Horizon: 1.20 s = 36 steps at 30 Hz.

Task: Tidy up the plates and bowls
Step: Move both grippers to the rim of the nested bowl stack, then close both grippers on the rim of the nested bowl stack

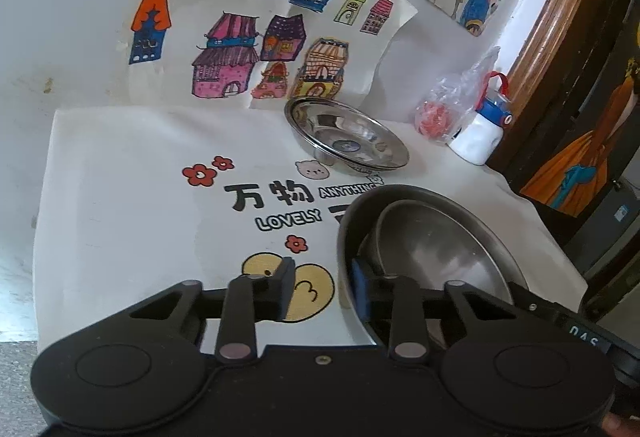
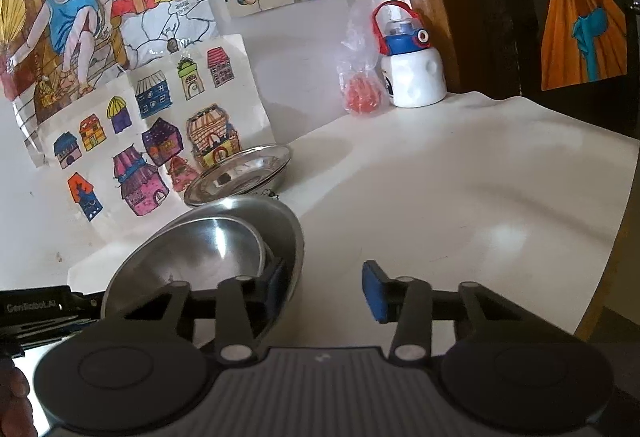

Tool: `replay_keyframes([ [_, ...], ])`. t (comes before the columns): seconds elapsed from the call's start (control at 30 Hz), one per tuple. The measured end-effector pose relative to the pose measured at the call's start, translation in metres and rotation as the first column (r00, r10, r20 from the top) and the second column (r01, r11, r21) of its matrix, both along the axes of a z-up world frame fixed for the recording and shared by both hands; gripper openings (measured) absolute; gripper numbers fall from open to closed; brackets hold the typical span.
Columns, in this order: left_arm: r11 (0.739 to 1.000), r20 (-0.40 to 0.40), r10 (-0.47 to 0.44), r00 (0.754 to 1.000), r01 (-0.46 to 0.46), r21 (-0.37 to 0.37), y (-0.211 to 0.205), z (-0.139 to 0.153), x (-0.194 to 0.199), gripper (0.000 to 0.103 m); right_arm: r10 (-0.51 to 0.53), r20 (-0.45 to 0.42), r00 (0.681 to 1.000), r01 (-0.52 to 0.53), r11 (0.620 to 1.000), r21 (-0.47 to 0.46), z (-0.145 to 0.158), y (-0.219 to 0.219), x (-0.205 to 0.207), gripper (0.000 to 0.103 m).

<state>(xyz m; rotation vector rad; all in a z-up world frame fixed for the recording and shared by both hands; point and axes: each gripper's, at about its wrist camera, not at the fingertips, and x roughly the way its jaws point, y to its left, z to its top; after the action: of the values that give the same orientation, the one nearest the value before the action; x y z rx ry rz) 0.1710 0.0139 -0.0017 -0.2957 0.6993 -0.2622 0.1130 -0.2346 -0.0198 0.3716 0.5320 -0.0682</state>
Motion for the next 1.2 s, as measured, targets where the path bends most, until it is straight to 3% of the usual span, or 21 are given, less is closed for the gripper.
replay_keyframes([
  [0.17, 1.0, 0.005, -0.013, 1.0, 0.013, -0.011, -0.003, 0.0, -0.001, 0.014, 0.006, -0.003, 1.0, -0.006, 1.0, 0.004, 0.002, 0.003, 0.0, 0.036],
  [0.27, 1.0, 0.01, -0.017, 1.0, 0.017, -0.011, -0.005, 0.001, -0.003, 0.007, 0.022, 0.001, 1.0, -0.022, 0.999, 0.032, 0.001, 0.002, -0.002, 0.025],
  [0.4, 1.0, 0.015, 0.005, 1.0, -0.004, -0.005, -0.007, 0.002, -0.006, 0.007, 0.026, 0.01, 1.0, -0.026, 0.998, 0.055, 0.002, 0.005, -0.004, 0.011],
  [0.73, 0.999, 0.019, 0.041, 0.999, -0.04, -0.012, -0.009, 0.006, -0.016, 0.005, -0.007, -0.008, 1.0, 0.008, 0.994, 0.11, 0.003, 0.004, -0.014, 0.011],
  [1.2, 0.999, 0.053, -0.02, 0.998, 0.022, -0.043, -0.022, 0.024, -0.019, 0.004, -0.068, 0.026, 0.997, 0.065, 0.993, 0.1, 0.02, -0.008, -0.032, 0.012],
])
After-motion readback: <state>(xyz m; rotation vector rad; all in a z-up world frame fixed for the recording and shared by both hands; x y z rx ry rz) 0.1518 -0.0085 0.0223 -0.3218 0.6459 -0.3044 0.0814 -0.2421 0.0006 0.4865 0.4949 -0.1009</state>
